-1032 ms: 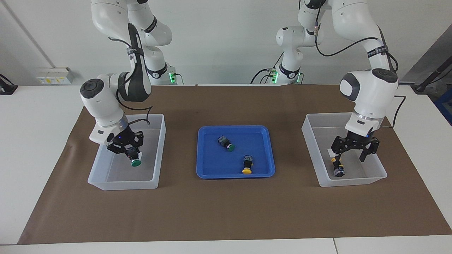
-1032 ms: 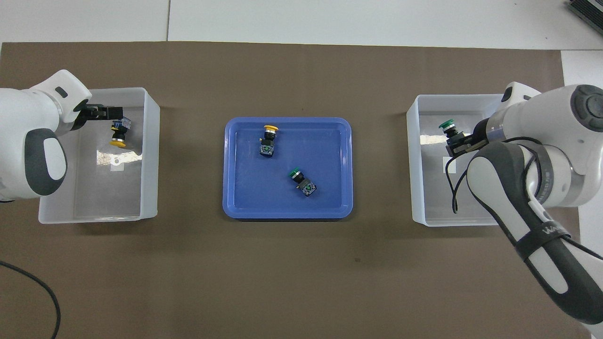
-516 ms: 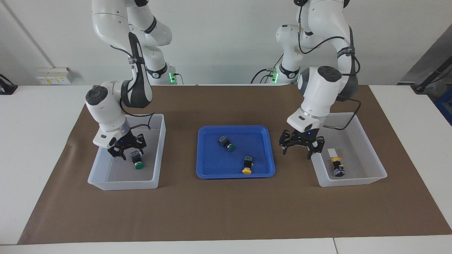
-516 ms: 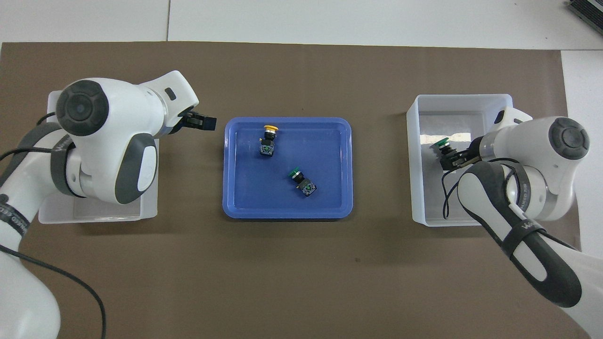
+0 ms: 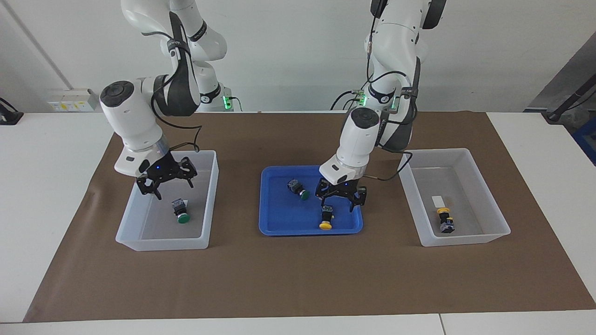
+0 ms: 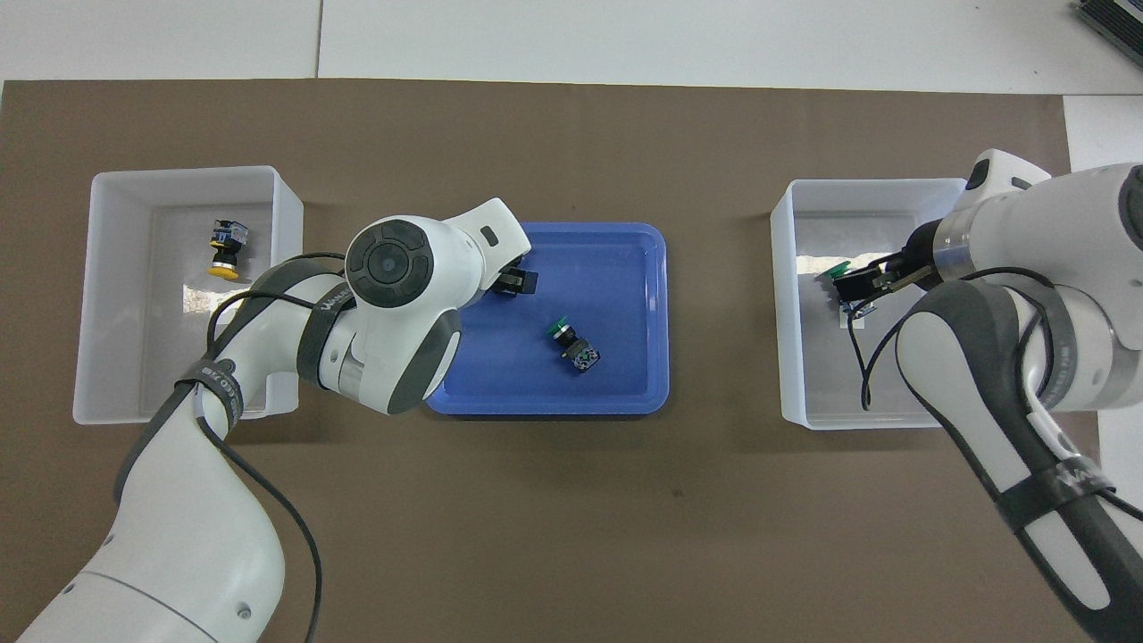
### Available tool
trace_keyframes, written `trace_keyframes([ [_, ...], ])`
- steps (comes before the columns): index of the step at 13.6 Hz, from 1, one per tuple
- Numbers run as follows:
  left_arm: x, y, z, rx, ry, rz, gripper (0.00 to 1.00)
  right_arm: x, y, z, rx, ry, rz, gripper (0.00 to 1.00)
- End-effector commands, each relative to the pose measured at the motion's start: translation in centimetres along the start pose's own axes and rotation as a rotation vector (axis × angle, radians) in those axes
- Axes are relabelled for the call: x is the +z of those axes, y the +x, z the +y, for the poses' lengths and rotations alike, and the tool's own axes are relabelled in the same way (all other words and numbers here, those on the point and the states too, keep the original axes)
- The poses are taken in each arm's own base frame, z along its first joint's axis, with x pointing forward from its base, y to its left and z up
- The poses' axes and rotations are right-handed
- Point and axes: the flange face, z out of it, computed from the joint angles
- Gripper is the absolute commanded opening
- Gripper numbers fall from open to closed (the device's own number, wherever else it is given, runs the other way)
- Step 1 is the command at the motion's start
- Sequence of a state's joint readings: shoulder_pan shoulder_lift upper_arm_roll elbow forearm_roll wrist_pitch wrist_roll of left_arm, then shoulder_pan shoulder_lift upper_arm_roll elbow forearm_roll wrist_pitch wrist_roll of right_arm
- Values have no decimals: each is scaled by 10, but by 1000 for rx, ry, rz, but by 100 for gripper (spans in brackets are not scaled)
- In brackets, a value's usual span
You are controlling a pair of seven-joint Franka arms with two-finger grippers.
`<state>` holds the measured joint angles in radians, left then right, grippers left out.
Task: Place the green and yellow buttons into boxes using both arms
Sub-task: 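Grasp the yellow button with the left gripper while the right gripper returns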
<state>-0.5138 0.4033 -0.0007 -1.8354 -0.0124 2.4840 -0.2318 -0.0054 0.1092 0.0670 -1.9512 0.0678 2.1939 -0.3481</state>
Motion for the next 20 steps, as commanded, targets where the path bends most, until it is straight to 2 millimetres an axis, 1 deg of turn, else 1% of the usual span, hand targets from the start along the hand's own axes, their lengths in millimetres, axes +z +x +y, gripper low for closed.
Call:
trace_keyframes([
  [1, 13, 1, 10, -1, 12, 24, 99, -3, 8, -45, 68, 28, -2, 100],
  [2, 22, -4, 13, 6, 11, 22, 93, -2, 14, -66, 81, 33, 3, 100],
  [3, 26, -7, 14, 1, 8, 16, 81, 1, 17, -81, 97, 36, 5, 100],
  [4, 27, -7, 14, -12, 6, 16, 71, 3, 19, -85, 109, 37, 10, 100],
  [5, 28, -7, 13, -24, 6, 14, 53, 5, 24, -99, 98, 37, 39, 100],
  [6, 30, -10, 14, -32, 8, 6, 32, 11, 29, -113, 98, 41, 56, 100],
  [7, 32, -13, 13, -53, 12, -8, 5, 21, 32, -120, 97, 46, 56, 100],
  [8, 32, -13, 12, -75, 13, -10, 0, 30, 36, -143, 59, 54, 65, 100],
  [10, 28, -10, 10, -87, 15, -6, 0, 47, 43, -176, 5, 64, 116, 100],
  [11, 20, -7, 5, -98, 13, 6, 0, 56, 45, -194, -25, 70, 133, 100],
  [12, 4, -4, -1, -108, 12, 20, 0, 68, 45, -201, -60, 72, 131, 100],
  [13, -16, -3, -18, -114, 16, 32, 0, 82, 45, -212, -130, 75, 131, 100],
  [14, -39, 1, -45, -137, 20, 61, 0, 91, 45, -225, -169, 80, 140, 100],
  [15, -57, 0, -59, -123, 24, 70, 0, 99, 43, -234, -184, 83, 138, 100],
  [16, -77, -2, -74, -102, 32, 69, 0, 102, 42, -238, -192, 85, 141, 100],
  [17, -90, -2, -98, -116, 45, 53, 0, 109, 41, -250, -209, 93, 132, 100],
  [18, -101, -5, -114, -148, 55, 29, 0, 116, 42, -257, -214, 97, 148, 100],
  [20, -122, -9, -167, -227, 78, 6, 0, 138, 37, -281, -233, 119, 141, 100],
])
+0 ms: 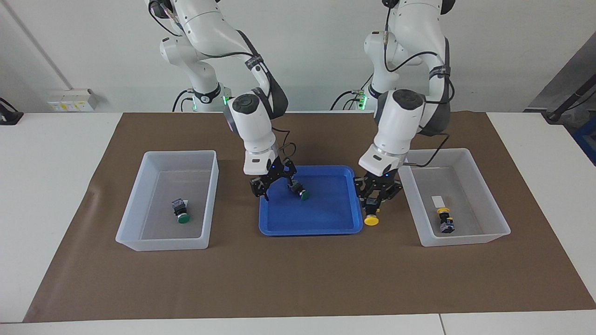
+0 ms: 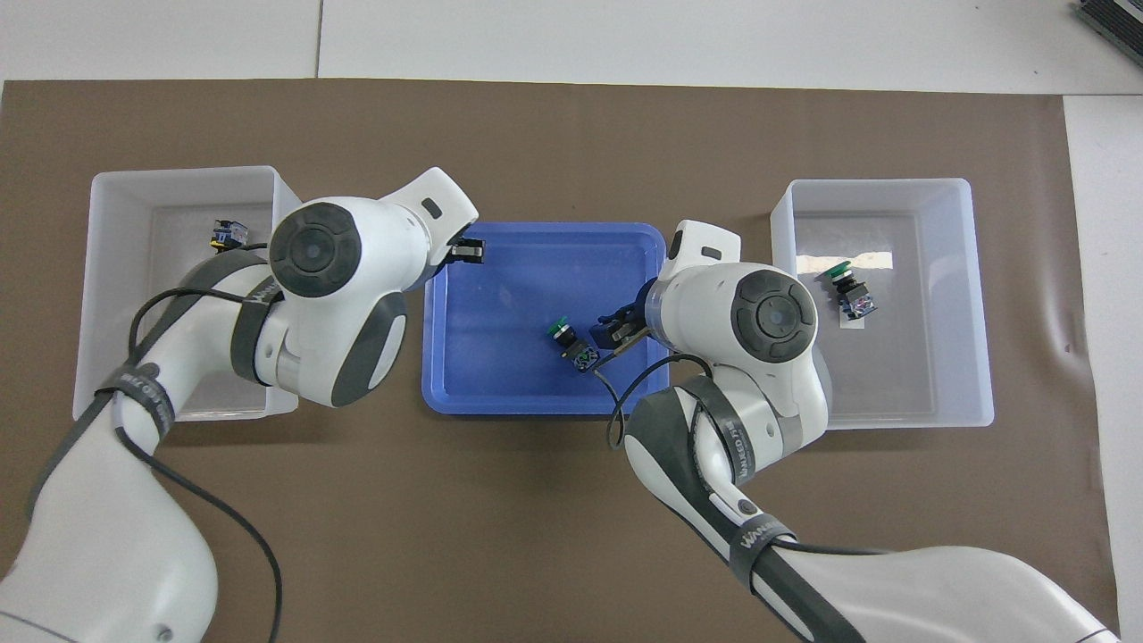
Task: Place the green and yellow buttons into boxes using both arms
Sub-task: 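Drop the yellow button with the left gripper while the right gripper grasps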
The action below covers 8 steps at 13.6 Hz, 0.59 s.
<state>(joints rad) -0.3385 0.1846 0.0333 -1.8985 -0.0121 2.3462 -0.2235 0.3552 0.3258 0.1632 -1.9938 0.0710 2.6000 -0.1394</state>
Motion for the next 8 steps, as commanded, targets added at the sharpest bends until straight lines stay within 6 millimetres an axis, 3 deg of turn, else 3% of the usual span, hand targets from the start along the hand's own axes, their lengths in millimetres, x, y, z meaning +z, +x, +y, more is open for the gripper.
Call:
trace_keyframes([
  [1, -17, -5, -58, -65, 38, -26, 0, 26, -4, -20, -30, 30, 5, 100],
  [4, -19, 2, -129, -155, 63, -2, 0, 30, -6, -31, -42, 37, -6, 100],
  [6, -10, -6, -173, -123, 80, 25, 0, 34, -7, -44, -59, 44, -10, 100],
  [8, 2, -18, -207, -69, 95, 13, 0, 35, -8, -46, -59, 45, -17, 81],
])
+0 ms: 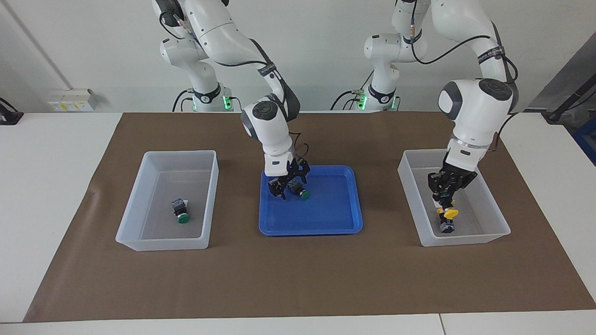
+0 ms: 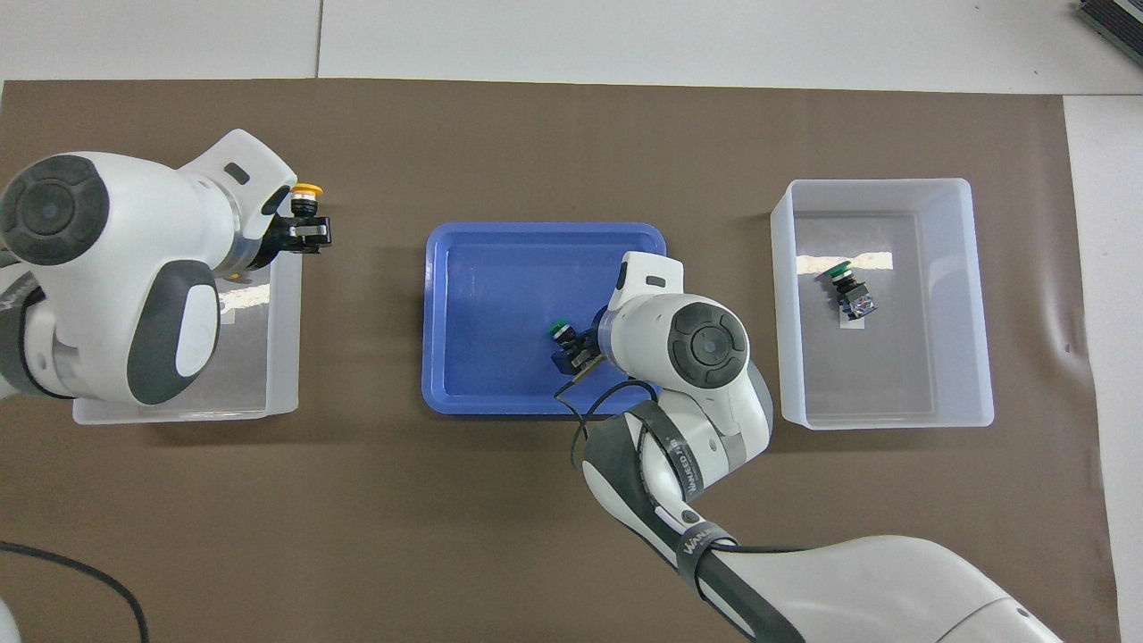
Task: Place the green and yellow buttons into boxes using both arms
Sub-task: 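Drop the yellow button with the left gripper while the right gripper grasps, then place the green button with the right gripper while the left gripper withdraws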
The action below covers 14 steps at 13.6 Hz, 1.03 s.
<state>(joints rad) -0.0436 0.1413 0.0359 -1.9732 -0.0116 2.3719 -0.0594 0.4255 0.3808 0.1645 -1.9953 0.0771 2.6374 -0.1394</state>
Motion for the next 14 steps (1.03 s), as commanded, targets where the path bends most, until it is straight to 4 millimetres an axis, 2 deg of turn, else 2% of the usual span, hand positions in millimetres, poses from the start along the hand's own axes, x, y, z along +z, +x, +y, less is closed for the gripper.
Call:
trace_keyframes([
  [1, 14, -16, -34, 83, 23, -1, 0, 3, -3, -2, -2, 15, 3, 70],
  [2, 24, -23, -40, 106, 25, -22, 0, 7, -5, -3, -2, 16, -2, 58],
  [3, 31, -26, -43, 122, 26, -17, 0, 10, -6, -3, -2, 16, -5, 33],
  [4, 33, -24, -36, 128, 23, -4, 0, 10, -6, -4, 4, 16, -5, 0],
  [6, 54, -25, -13, 160, 14, -11, 0, -1, 2, 4, 46, 16, -5, 0],
  [7, 60, -25, -10, 167, 13, -6, 0, -16, 9, 5, 64, 20, -23, 0],
  [9, 75, -21, 3, 189, 8, -6, 0, -71, 28, 12, 169, 16, -66, 0],
  [10, 82, -21, 13, 201, 5, -1, 0, -97, 32, 25, 208, 8, -71, 0],
  [11, 86, -22, 15, 206, 4, -3, 0, -116, 28, 46, 239, -4, -84, 0],
  [12, 90, -22, 15, 209, 4, -7, 11, -131, 20, 74, 273, -26, -95, 0],
  [14, 90, -22, 13, 215, 5, -6, 100, -153, 4, 126, 343, -50, -109, 0],
])
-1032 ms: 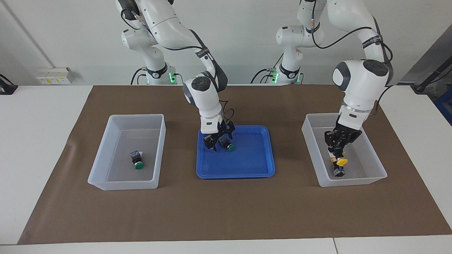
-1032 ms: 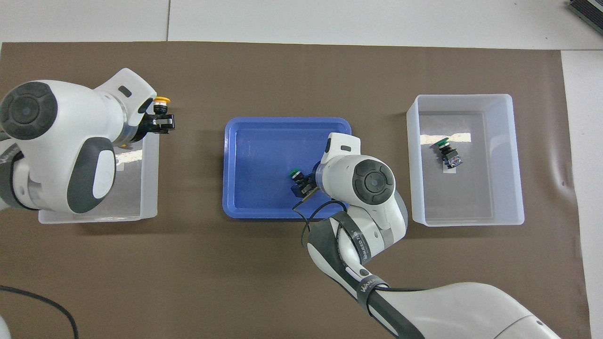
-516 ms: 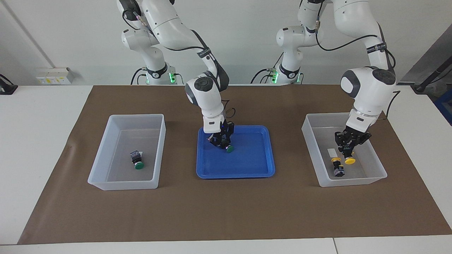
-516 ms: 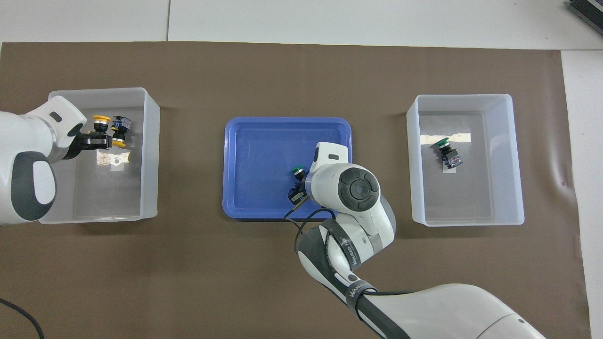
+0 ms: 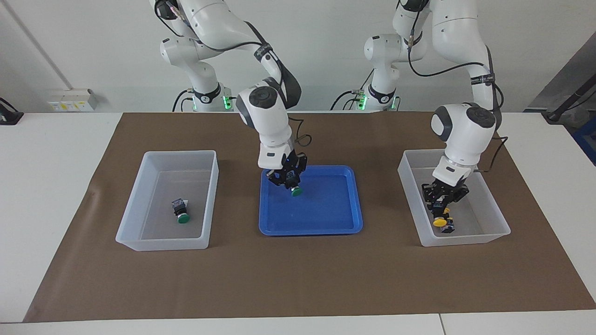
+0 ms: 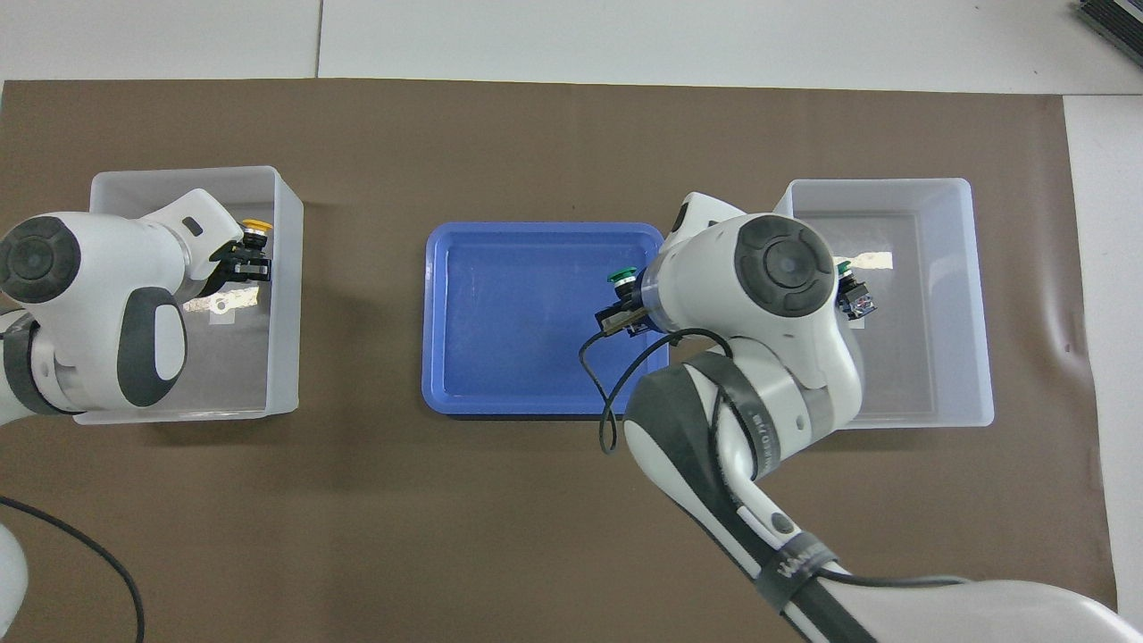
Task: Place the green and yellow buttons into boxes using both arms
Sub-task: 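Place the green button with the right gripper while the left gripper withdraws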
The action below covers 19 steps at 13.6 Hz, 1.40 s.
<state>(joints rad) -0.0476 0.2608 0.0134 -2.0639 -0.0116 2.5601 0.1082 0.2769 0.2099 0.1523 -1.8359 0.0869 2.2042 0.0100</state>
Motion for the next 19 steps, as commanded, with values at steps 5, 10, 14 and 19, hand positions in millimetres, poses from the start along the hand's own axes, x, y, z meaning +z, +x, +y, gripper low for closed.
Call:
trace_keyframes([
  [5, -36, 9, -11, 4, 19, 36, 100, -18, -42, 168, -41, -84, -90, 0],
  [10, -131, -9, -25, -23, 13, -33, 100, 27, -90, 221, -63, -85, -109, 0],
  [14, -202, -22, -20, -28, 10, -31, 100, 47, -111, 233, -36, -78, -135, 16],
  [19, -278, 27, -16, -9, 10, -128, 100, 51, -115, 232, -29, -75, -145, 100],
])
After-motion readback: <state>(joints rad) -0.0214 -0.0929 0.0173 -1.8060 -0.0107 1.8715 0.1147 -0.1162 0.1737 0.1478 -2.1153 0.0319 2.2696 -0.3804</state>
